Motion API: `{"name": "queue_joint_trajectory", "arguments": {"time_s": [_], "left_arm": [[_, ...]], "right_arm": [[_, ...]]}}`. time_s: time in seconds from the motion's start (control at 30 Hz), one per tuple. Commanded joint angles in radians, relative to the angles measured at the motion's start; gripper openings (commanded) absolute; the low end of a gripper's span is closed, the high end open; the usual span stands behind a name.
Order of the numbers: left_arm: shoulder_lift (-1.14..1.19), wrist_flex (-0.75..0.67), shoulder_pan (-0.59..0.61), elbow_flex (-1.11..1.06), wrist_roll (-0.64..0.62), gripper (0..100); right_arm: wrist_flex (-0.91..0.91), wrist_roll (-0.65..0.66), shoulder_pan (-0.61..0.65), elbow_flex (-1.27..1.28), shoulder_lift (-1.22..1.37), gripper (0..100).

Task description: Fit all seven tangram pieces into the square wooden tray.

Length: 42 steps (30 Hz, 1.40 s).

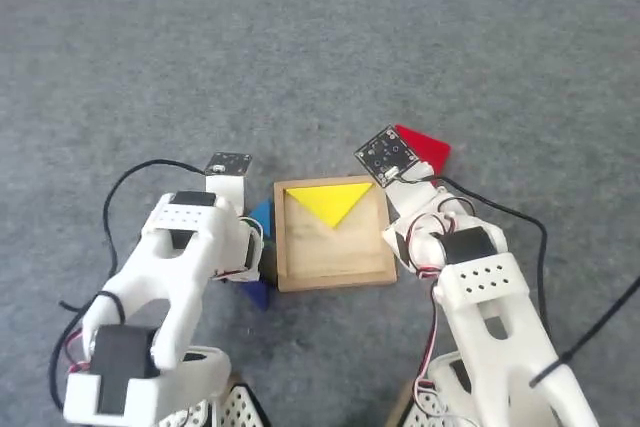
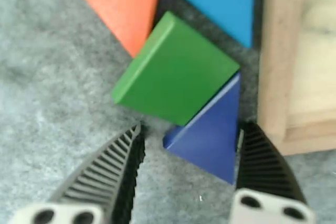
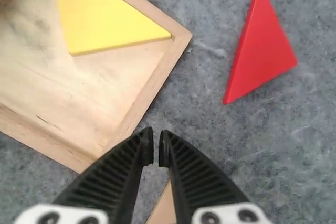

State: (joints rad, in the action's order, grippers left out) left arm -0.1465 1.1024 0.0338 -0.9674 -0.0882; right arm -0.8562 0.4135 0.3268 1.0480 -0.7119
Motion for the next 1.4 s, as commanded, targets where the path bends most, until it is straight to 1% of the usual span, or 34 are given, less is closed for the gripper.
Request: {"name": "queue_joint_trajectory", "arguments": {"time_s": [0.0, 0.23, 0.4, 0.57, 0.93, 1.1, 1.37], "left_arm": [[-0.008, -0.029, 0.011, -0.004, -0.012, 24], [-0.107, -0.058, 0.009, -0.061, -0.012, 20], [-0.107, -0.058, 0.009, -0.064, 0.021, 19], [-0.107, -0.058, 0.006, -0.064, 0.021, 16], [-0.117, -0.052, 0.005, -0.059, 0.035, 16], [-0.117, -0.034, 0.011, -0.044, 0.083, 7], [-0.117, -0.011, 0.003, -0.028, 0.089, 6]], "right_arm": [[0.019, -0.009, -0.012, -0.008, -0.036, 3.7], [0.019, -0.009, -0.012, -0.008, -0.036, 3.7], [0.019, -0.009, -0.012, -0.008, -0.036, 3.7], [0.019, -0.009, -0.013, -0.008, -0.036, 3.7], [0.019, -0.008, -0.013, -0.008, -0.036, 3.7], [0.019, -0.009, -0.013, -0.008, -0.036, 3.7], [0.019, -0.009, -0.013, -0.008, -0.036, 3.7]]}}
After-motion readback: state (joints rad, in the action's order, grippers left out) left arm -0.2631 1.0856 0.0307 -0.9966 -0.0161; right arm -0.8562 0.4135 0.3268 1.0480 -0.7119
